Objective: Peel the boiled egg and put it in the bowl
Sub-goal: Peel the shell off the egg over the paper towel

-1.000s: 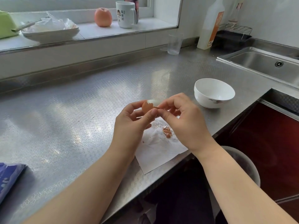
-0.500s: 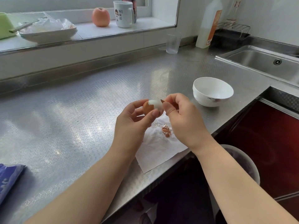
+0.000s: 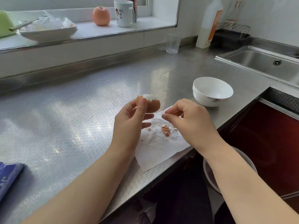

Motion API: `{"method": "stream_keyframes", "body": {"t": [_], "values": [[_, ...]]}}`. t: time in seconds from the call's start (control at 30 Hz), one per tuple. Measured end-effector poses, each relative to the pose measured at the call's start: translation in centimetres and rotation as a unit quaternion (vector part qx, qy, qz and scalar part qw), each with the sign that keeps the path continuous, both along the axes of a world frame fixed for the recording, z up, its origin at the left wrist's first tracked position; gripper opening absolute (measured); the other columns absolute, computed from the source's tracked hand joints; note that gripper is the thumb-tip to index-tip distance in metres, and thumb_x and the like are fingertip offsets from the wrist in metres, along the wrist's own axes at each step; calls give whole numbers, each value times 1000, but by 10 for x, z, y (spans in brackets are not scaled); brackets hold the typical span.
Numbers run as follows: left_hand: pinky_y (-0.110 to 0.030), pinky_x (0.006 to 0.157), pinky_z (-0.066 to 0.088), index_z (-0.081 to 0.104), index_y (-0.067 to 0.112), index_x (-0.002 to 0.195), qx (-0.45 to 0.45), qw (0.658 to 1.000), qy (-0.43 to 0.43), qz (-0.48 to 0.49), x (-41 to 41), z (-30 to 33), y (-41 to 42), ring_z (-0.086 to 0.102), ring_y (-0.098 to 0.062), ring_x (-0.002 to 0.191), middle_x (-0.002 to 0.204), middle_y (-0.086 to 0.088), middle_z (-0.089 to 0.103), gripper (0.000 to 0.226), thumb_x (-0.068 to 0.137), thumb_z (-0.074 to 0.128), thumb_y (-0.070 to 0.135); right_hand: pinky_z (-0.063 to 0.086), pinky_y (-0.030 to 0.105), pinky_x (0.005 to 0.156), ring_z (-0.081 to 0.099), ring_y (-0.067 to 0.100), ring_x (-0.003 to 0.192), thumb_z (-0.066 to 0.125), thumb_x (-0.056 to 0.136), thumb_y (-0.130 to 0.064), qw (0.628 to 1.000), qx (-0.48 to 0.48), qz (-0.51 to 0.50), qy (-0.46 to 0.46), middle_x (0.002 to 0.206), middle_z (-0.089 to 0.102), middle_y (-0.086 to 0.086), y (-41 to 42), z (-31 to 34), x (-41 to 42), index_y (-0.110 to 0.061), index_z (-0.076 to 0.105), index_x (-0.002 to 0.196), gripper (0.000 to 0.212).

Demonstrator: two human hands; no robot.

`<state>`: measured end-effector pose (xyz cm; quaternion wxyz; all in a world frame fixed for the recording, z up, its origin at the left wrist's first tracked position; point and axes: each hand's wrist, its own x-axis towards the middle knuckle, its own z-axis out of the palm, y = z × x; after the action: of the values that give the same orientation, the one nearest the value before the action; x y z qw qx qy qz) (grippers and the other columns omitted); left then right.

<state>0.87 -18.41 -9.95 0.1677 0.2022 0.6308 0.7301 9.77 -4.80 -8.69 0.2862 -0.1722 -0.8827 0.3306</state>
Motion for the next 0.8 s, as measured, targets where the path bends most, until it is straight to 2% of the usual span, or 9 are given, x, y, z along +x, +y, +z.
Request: {"method": "stream_keyframes", "body": {"t": [0.1, 0.17, 0.27, 0.37, 0.47, 0.63, 0.8], "values": [[-23, 73, 59, 69, 17, 115, -5, 1000, 0, -5, 0, -1, 0, 75, -13, 90, 100, 5, 79, 38, 95, 57, 46, 45, 21, 63, 55, 5, 71, 74, 76, -43, 998, 29, 9, 47, 75, 59, -12, -2, 10, -2, -25, 63, 73, 22], [-22, 72, 58, 69, 15, 114, -5, 1000, 2, -5, 0, -1, 0, 75, -14, 88, 96, 3, 79, 41, 91, 59, 48, 48, 25, 67, 55, 6, 74, 73, 79, -40, 995, 47, 34, 85, 85, 57, -12, -6, 16, -3, -24, 68, 86, 18], [-20, 71, 57, 73, 16, 109, -8, 1000, 13, -9, 2, 0, 0, 75, -14, 87, 92, 1, 79, 45, 86, 61, 53, 50, 32, 73, 52, 8, 83, 70, 84, -29, 991, 67, 54, 100, 95, 53, -5, -9, 15, -7, -22, 71, 109, 26], [-19, 71, 57, 72, 16, 110, 1, 1000, 5, -1, 2, 0, 0, 76, -15, 86, 91, 0, 79, 44, 84, 66, 50, 50, 38, 71, 53, 15, 85, 71, 85, -21, 991, 66, 49, 110, 93, 51, -3, -12, 11, -9, -19, 73, 105, 21], [-25, 76, 60, 71, 13, 112, 7, 1000, -9, 12, 1, -1, 0, 76, -14, 87, 91, -2, 80, 39, 85, 71, 42, 50, 39, 67, 54, 17, 82, 71, 84, -18, 989, 70, 40, 120, 91, 53, -2, -14, 6, -11, -15, 74, 98, 15], [-29, 79, 60, 71, 12, 112, 5, 1000, -12, 23, 0, -2, 0, 77, -15, 88, 91, -4, 80, 35, 87, 73, 37, 47, 25, 68, 52, 9, 75, 73, 82, -19, 990, 49, 42, 124, 90, 55, -6, -14, 5, -14, -14, 71, 88, 7], [-30, 80, 60, 71, 13, 110, 12, 1000, -12, 26, 1, -3, 1, 77, -16, 88, 89, -4, 80, 35, 87, 72, 38, 46, 24, 63, 54, 9, 71, 72, 83, -20, 990, 51, 42, 122, 87, 56, -9, -13, 7, -14, -14, 68, 83, 7]]}}
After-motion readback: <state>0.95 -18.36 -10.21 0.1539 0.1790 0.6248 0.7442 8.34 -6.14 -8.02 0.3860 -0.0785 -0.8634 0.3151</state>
